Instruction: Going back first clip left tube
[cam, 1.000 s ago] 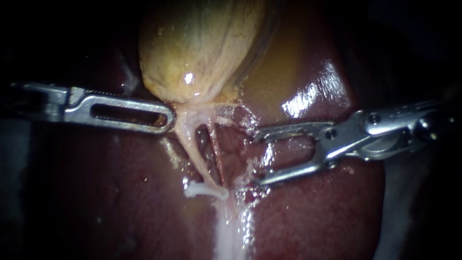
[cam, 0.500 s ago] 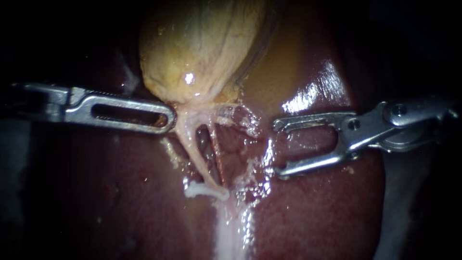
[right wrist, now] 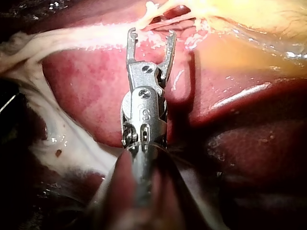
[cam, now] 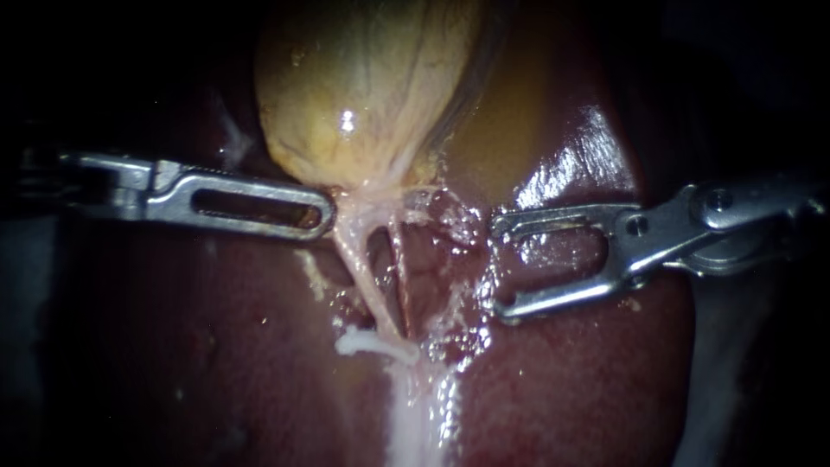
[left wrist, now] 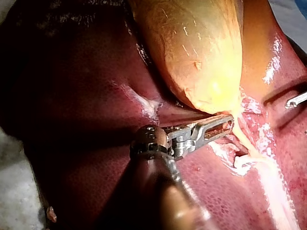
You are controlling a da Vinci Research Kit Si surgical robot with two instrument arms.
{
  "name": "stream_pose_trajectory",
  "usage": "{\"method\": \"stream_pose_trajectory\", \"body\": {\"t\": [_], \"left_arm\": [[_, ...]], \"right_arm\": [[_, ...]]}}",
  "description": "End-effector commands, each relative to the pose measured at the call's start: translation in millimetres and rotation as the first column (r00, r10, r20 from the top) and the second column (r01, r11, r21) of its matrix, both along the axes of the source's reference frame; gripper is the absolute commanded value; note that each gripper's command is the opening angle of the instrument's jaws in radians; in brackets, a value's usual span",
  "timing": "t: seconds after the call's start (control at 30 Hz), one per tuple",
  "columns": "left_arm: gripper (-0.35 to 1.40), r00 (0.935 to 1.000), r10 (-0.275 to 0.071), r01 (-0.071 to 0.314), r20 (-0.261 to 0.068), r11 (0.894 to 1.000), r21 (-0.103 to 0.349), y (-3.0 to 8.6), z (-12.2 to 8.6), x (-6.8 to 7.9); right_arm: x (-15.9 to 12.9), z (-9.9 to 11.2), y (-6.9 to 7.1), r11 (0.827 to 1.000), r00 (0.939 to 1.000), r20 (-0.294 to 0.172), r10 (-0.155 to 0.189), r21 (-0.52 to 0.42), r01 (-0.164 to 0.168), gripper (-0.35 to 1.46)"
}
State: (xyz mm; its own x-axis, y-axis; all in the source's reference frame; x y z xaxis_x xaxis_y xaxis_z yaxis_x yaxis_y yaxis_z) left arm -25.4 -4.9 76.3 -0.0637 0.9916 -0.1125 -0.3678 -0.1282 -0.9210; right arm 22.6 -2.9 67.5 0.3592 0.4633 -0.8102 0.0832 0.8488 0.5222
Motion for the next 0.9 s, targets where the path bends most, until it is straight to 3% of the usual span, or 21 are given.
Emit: {"method": "stream_pose_trajectory", "body": {"t": [0.03,0.43,0.9], "left_arm": [[-0.35,1.0000,0.003,-0.003,-0.001,1.000,0.001,-0.1,0.2,-0.2],[-0.35,0.9998,0.017,-0.017,-0.003,1.000,0.002,-0.2,1.3,-1.9],[-0.35,0.9998,0.020,-0.020,-0.002,1.000,0.003,-0.3,1.4,-2.0]], "right_arm": [[0.0,0.0,0.0,1.000,1.0000,0.000,0.000,0.000,0.000,0.49],[-0.1,0.0,-0.1,1.000,1.0000,0.000,-0.001,0.000,0.001,0.49],[-0.1,0.0,-0.1,1.000,1.0000,0.000,-0.001,0.000,0.001,0.49]]}}
